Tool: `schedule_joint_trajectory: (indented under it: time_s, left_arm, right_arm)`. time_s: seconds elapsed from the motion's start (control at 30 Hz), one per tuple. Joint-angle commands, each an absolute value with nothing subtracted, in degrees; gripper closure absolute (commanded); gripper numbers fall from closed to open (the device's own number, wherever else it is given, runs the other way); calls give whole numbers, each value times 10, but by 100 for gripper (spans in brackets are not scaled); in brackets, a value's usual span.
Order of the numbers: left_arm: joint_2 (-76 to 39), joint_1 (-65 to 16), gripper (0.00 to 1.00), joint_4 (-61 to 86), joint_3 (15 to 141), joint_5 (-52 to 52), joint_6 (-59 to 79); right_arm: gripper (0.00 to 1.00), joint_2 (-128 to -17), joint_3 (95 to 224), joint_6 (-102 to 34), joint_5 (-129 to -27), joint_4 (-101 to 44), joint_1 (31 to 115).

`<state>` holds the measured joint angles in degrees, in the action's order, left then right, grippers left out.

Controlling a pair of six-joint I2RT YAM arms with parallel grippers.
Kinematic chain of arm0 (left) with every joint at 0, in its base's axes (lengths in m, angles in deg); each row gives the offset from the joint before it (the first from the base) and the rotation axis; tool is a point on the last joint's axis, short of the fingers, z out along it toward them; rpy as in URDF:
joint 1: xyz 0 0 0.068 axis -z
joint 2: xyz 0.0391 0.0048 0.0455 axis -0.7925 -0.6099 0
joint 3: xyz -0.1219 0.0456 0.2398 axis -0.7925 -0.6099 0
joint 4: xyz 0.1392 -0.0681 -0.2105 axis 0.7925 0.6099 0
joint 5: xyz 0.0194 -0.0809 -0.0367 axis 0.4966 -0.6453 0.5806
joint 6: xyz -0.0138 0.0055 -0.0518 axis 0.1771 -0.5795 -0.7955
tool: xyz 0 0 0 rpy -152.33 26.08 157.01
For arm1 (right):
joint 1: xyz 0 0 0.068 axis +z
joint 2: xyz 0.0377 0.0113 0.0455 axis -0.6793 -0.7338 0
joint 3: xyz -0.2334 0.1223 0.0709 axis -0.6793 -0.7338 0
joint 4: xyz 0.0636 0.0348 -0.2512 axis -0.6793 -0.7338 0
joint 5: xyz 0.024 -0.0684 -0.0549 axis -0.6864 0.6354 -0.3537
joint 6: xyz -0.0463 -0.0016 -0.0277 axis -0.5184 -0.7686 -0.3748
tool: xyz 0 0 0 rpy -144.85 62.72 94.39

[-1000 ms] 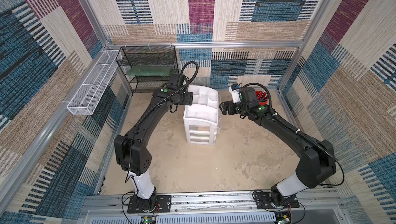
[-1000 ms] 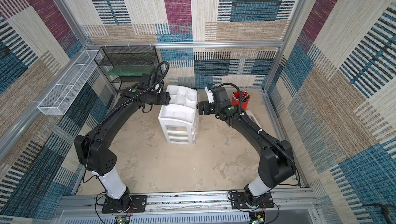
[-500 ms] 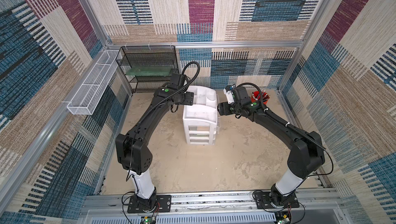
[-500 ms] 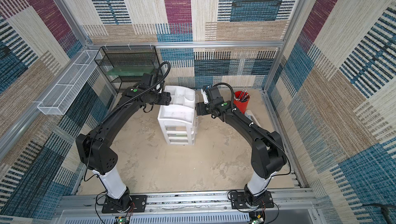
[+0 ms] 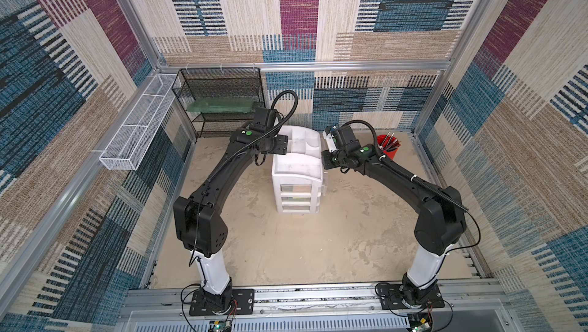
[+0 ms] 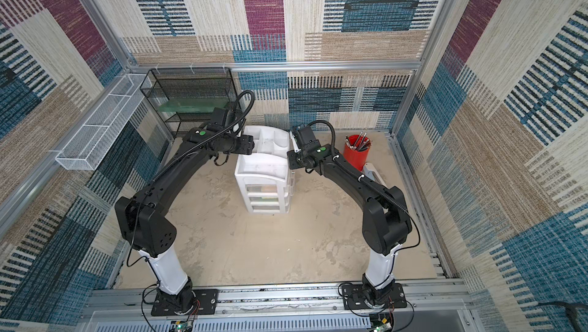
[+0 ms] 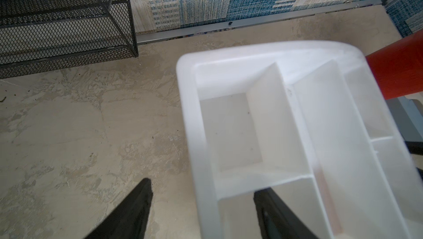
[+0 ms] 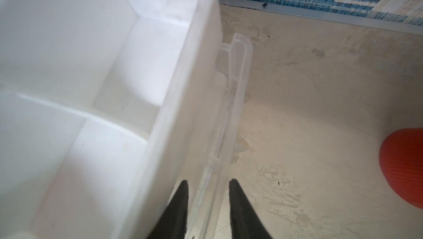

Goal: Take the sponge out of the drawer
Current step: Open the drawer in the storage box.

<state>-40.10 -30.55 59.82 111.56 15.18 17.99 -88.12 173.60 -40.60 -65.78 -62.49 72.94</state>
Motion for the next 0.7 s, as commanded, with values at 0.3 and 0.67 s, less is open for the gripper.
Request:
schedule_joint_trajectory:
  time_s: [0.3, 0.67]
  left_arm:
    - [-440, -314, 42, 630, 1125, 219, 205]
    - [-443, -322, 42, 631, 1124, 219, 204]
  right_arm:
    - [88, -861, 1737, -408, -622, -647, 698]
    - [90, -826, 1692, -405, -609, -639, 640]
